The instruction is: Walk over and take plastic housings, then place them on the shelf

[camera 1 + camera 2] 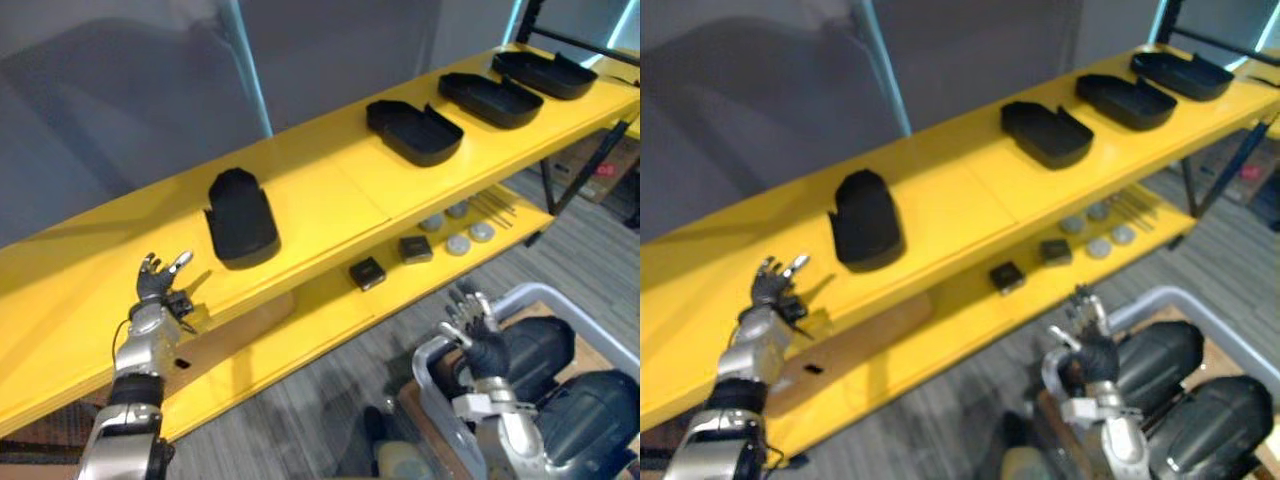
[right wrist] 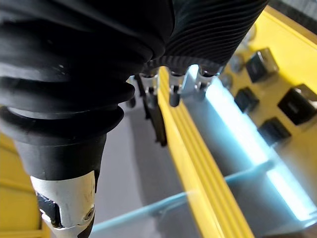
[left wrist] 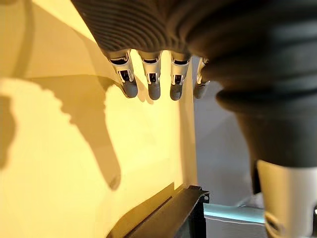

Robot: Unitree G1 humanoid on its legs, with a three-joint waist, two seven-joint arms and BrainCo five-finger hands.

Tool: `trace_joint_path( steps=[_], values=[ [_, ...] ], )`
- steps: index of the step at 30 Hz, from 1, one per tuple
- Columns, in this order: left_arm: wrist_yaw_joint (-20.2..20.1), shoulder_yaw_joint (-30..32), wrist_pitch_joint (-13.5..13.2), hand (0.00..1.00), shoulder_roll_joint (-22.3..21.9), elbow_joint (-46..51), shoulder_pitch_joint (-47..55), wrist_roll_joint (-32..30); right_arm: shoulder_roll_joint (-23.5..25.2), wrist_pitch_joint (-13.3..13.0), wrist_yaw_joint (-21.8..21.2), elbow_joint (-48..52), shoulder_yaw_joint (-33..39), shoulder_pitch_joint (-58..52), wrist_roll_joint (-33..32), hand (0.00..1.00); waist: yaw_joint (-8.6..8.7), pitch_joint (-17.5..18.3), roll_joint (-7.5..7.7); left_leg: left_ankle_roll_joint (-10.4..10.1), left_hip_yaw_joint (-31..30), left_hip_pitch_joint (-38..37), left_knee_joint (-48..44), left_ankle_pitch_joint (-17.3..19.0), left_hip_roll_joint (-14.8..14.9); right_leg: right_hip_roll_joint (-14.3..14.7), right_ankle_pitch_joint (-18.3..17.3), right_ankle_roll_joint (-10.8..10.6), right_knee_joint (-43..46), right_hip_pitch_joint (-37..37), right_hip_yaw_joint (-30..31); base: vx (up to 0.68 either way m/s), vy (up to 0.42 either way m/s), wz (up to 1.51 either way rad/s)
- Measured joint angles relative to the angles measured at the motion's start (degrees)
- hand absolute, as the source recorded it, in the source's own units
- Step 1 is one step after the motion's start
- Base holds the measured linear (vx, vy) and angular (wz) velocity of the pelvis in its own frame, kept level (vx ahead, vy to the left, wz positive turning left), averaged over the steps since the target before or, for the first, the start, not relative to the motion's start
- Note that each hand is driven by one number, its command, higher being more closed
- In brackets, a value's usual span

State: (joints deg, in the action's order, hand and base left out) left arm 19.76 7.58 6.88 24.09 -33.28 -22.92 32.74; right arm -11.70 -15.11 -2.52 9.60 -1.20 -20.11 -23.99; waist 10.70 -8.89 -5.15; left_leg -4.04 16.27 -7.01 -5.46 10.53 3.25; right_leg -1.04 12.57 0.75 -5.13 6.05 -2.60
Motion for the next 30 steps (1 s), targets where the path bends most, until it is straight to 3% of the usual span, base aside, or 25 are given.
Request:
trace_joint_path(
  steps=[9,15,20,21,25,30],
  values=[
    [8.4,-0.2,0.5,0.0,-0.3,-2.0,-5.8,-0.7,0.0,0.4,0.1,1.4,0.0,0.2,0.0,0.0,1.34,-3.3,0.2,-0.3,0.2,1.4,-0.1,0.2,-0.2,-0.1,0.2,0.3,0.0,1.4,0.0,-0.02,-0.007,-0.01],
    [13.3,-2.2,-1.9,0.0,0.2,-3.6,-13.1,-3.2,0.0,0.4,2.8,3.8,-0.6,1.1,-0.3,0.0,1.67,-6.8,1.43,-0.3,0.0,4.0,-1.3,0.1,0.1,0.0,0.6,0.1,0.0,3.4,-0.2,-0.01,-0.024,0.01],
    [14.9,-4.8,-3.3,0.0,0.7,-3.8,-17.8,-3.5,0.0,1.1,3.2,3.9,-1.9,2.9,-1.4,0.0,1.73,-8.8,2.79,-0.1,0.1,5.3,-3.1,0.5,0.2,0.0,1.0,-0.5,0.2,4.0,0.1,0.0,0.0,0.0],
    [15.3,-5.8,-3.3,0.0,1.1,-3.8,-19.1,-3.5,0.0,2.6,1.4,3.9,-2.7,3.2,-2.2,0.0,1.71,-9.3,3.39,0.0,0.2,5.3,-3.4,0.7,0.3,-0.1,1.2,-0.7,0.4,4.0,0.4,0.01,0.004,-0.05],
    [16.1,-9.8,-3.3,0.0,2.5,-3.7,-23.1,-3.5,-0.1,4.2,-1.1,3.8,-6.1,3.7,-2.2,0.0,1.63,-10.6,5.32,0.6,0.4,7.6,-7.0,2.5,0.4,-0.4,1.7,-1.3,0.5,4.7,1.0,-0.02,0.034,-0.04],
    [16.2,-13.5,-3.4,0.0,2.6,-2.6,-25.9,-3.5,-1.0,4.3,-1.1,0.0,-9.4,5.4,-2.2,0.0,0.96,-12.1,6.14,1.7,0.2,9.7,-10.2,4.2,-0.2,-1.5,2.3,-2.1,0.6,5.2,1.1,-0.03,0.07,0.03]
  ],
)
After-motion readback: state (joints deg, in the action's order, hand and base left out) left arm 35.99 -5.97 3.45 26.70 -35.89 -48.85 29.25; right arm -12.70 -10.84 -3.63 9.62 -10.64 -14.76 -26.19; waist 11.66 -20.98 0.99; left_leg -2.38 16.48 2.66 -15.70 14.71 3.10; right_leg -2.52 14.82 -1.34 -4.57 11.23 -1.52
